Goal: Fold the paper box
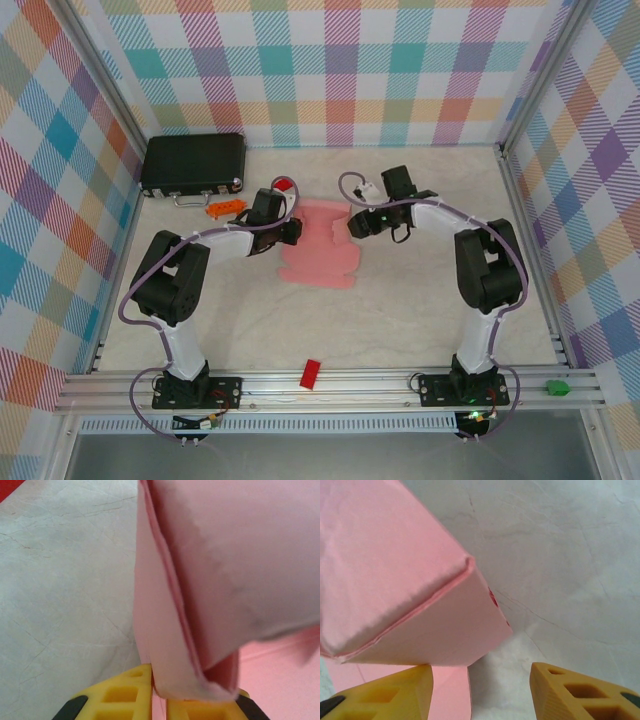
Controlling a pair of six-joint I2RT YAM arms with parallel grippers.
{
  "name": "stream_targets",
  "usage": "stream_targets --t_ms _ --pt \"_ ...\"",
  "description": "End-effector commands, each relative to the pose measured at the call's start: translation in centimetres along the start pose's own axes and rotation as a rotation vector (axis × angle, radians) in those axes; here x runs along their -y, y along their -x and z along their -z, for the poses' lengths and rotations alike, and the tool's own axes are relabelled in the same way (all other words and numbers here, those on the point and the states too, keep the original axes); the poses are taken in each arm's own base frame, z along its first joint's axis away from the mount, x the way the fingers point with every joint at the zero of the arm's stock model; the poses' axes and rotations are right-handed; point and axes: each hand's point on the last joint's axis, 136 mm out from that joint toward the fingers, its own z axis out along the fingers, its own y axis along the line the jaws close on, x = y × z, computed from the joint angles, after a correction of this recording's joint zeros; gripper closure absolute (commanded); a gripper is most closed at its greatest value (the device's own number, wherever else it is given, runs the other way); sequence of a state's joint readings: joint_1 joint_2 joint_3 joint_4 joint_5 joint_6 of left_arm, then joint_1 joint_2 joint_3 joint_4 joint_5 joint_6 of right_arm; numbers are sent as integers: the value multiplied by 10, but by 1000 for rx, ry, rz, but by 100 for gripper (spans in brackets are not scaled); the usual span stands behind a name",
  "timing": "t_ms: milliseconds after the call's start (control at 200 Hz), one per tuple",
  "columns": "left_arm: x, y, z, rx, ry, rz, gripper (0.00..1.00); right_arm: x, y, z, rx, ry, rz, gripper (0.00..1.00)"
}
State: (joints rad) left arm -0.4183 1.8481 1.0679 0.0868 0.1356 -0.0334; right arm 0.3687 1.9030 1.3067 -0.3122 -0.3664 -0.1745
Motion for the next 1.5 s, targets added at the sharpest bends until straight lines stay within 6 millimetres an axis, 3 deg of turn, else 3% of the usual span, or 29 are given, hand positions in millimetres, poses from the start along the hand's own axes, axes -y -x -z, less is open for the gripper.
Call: stream_targets --t_ms 0,325,560,770,1160,1495 --pt "10 5 -1 17 -29 -7 87 -16 10 -3 75 49 20 45" --pt "10 5 -1 15 -23 -5 87 -26 14 -6 136 94 -3 46" --pt "7 6 0 11 -5 -4 87 -20 -1 0 65 33 -26 50" --pt "5 5 -1 6 4 -4 87 -33 -14 6 35 89 26 49" --pt "3 4 -3 0 14 -9 87 -46 -15 3 14 180 59 46" --pt "4 3 -2 0 10 -9 87 -18 3 -6 75 37 40 45"
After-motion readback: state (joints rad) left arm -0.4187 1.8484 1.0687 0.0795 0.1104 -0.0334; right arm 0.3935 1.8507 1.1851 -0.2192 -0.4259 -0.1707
